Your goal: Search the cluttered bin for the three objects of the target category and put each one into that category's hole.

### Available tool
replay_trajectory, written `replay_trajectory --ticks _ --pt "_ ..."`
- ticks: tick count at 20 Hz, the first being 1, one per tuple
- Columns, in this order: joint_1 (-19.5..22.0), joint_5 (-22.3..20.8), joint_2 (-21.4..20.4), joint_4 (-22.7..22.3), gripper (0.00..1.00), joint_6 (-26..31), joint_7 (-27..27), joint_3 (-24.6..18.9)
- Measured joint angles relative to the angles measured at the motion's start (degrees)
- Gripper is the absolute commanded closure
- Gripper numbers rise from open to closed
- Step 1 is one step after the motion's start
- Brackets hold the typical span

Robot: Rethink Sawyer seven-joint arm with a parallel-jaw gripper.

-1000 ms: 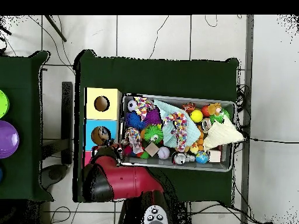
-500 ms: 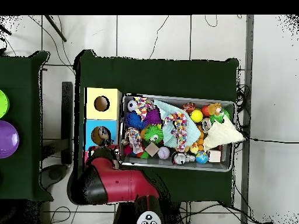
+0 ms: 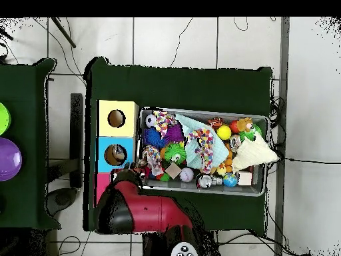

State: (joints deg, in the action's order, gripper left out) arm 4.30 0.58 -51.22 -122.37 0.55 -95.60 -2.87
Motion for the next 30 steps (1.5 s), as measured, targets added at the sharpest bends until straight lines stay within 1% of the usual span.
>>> replay_trajectory --ticks 5,6,15,23,27,30 --pt "2.83 0.02 0.51 -0.57 1.00 -0.01 0.00 -1.12" --pt "2.85 0.04 0.59 -0.56 1.00 -0.01 0.00 -1.12" --pt "1.65 1.54 0.59 -0.37 1.00 0.22 0.00 -1.12" --pt "1.39 3.05 -0.22 0.24 1.00 3.97 0.00 -1.07" --pt "0.15 4.39 -0.21 1.18 1.00 6.14 0.00 -0.88" --pt "-0.23 4.67 -0.05 1.81 1.00 6.56 0.00 -0.90"
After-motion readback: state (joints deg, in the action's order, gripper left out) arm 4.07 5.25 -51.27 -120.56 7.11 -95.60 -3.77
